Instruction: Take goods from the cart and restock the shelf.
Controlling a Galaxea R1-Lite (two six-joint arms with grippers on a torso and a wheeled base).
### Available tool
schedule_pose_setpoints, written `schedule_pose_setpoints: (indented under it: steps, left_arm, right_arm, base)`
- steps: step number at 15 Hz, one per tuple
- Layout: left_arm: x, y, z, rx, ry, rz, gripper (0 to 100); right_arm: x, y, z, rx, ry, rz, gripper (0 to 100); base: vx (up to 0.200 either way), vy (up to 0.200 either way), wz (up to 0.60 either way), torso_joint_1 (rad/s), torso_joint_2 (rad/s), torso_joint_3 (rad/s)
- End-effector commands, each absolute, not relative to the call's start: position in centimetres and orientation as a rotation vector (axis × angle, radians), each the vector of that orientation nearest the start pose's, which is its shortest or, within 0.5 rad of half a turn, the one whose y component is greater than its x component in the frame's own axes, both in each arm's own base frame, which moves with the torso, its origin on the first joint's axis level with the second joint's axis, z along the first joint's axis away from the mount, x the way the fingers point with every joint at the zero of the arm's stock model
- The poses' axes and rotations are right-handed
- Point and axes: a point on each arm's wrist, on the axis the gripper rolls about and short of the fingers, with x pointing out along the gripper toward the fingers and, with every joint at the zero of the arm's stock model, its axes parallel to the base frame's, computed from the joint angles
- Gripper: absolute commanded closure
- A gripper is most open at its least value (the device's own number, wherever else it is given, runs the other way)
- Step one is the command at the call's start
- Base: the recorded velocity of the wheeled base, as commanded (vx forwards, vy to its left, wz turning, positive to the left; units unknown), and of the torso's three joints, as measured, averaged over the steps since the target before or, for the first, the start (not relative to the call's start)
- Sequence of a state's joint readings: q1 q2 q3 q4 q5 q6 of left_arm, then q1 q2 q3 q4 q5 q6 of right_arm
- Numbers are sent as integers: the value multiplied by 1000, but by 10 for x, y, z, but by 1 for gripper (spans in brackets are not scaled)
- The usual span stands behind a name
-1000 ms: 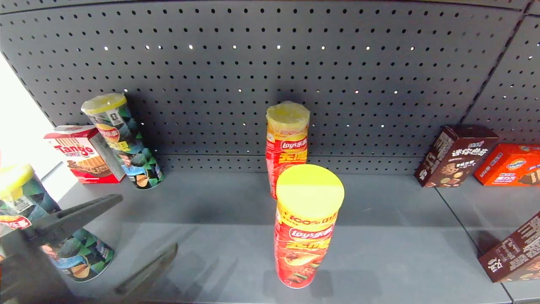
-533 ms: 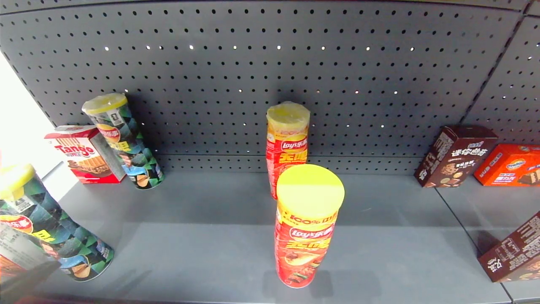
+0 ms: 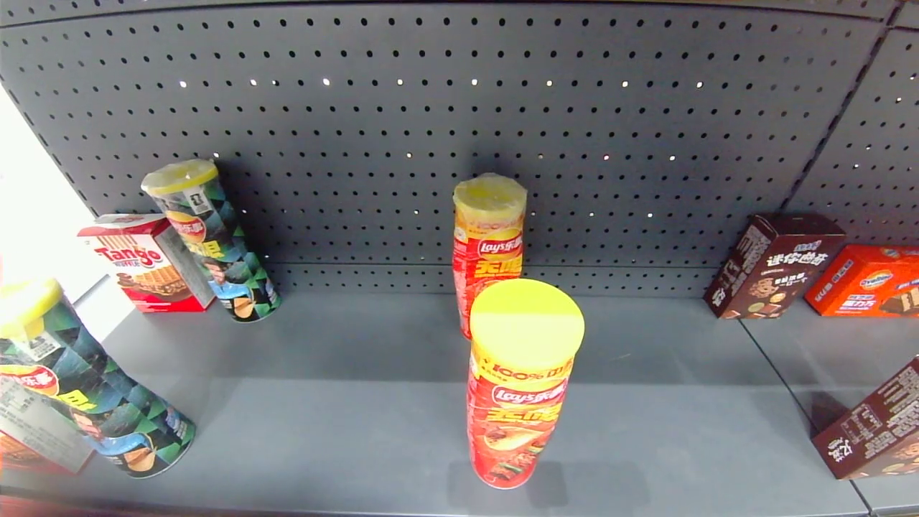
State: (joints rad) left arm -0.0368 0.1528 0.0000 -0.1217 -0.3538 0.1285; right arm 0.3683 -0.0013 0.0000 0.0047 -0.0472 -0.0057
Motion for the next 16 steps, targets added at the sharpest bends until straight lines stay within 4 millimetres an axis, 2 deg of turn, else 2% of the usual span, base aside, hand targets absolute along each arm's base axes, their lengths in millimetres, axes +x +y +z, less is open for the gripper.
schedule_pose_setpoints:
  steps: [1, 10, 11, 14, 16]
  left_arm:
    - [-23, -8, 83, 135, -72, -360, 0]
    - [-24, -8, 81, 144, -69, -355, 0]
    - [-22, -1, 80, 162, -46, -52, 0]
    - [-22, 1, 76, 28, 0, 21, 0]
    - [-22, -2, 76, 41, -1, -115, 0]
  right_arm:
    - [-21, -9, 75, -7, 4, 321, 0]
    - [-21, -9, 75, -7, 4, 321, 0]
    - [-21, -9, 75, -7, 4, 321, 0]
    - [-21, -9, 75, -7, 4, 321, 0]
    - [-21, -9, 75, -7, 4, 321, 0]
  base:
    - [0, 0, 0, 0, 0, 0]
    - [0, 0, 0, 0, 0, 0]
    - [0, 0, 0, 0, 0, 0]
    - [0, 0, 0, 0, 0, 0]
    - [0, 0, 0, 0, 0, 0]
